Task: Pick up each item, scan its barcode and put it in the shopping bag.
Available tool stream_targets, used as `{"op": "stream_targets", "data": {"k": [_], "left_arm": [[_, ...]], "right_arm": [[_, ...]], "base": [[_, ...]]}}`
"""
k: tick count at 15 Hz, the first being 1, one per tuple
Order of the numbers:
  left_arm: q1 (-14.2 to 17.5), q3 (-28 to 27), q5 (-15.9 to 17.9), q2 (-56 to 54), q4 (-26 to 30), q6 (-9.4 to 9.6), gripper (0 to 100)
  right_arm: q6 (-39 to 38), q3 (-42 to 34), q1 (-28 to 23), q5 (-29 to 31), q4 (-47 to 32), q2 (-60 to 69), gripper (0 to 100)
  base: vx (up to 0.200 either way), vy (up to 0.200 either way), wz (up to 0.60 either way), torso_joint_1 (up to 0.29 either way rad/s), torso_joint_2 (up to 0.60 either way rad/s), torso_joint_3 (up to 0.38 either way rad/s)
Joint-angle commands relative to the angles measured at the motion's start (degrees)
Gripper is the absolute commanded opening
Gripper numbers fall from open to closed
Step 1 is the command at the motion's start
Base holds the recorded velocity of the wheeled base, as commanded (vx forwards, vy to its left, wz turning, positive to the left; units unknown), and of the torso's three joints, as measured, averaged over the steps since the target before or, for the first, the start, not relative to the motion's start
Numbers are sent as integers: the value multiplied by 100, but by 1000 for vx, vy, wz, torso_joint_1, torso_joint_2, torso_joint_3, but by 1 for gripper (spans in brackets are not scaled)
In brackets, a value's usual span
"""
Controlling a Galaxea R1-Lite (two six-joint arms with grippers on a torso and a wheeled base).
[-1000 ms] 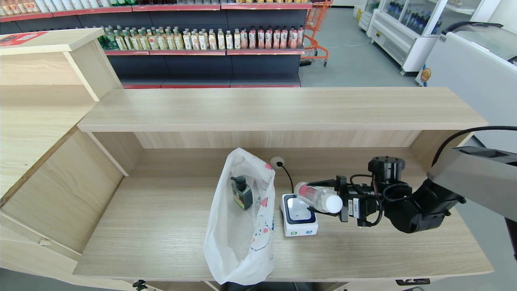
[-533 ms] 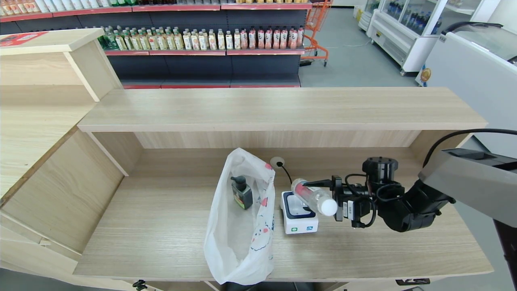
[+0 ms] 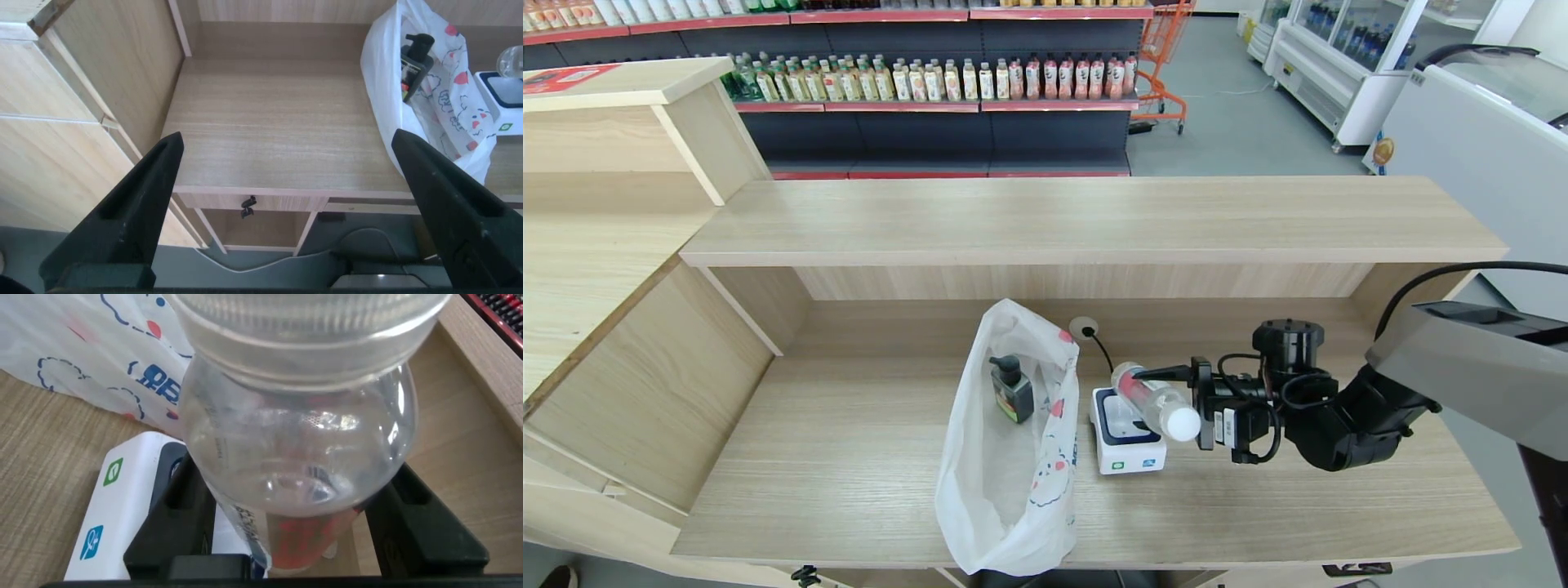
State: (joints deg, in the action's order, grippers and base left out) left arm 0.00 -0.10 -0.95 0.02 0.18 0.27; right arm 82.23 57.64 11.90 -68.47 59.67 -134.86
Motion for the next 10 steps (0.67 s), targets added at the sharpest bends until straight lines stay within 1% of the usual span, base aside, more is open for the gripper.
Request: {"op": "stream_targets", "data": {"k": [1,7,10], "left_arm": [[0,1,-2,-2,-1,0,100],[0,1,-2,-2,-1,0,100],[0,10,-2,-2,-1,0,100]], "right_arm": [[30,2,6,1,0,13,0],[48,2,-12,10,0,39,0],[-58,-16,-56,10,-35,347,0]], "base": [[0,0,0,0,0,0],[0,0,0,0,0,0],[0,0,0,0,0,0]]}}
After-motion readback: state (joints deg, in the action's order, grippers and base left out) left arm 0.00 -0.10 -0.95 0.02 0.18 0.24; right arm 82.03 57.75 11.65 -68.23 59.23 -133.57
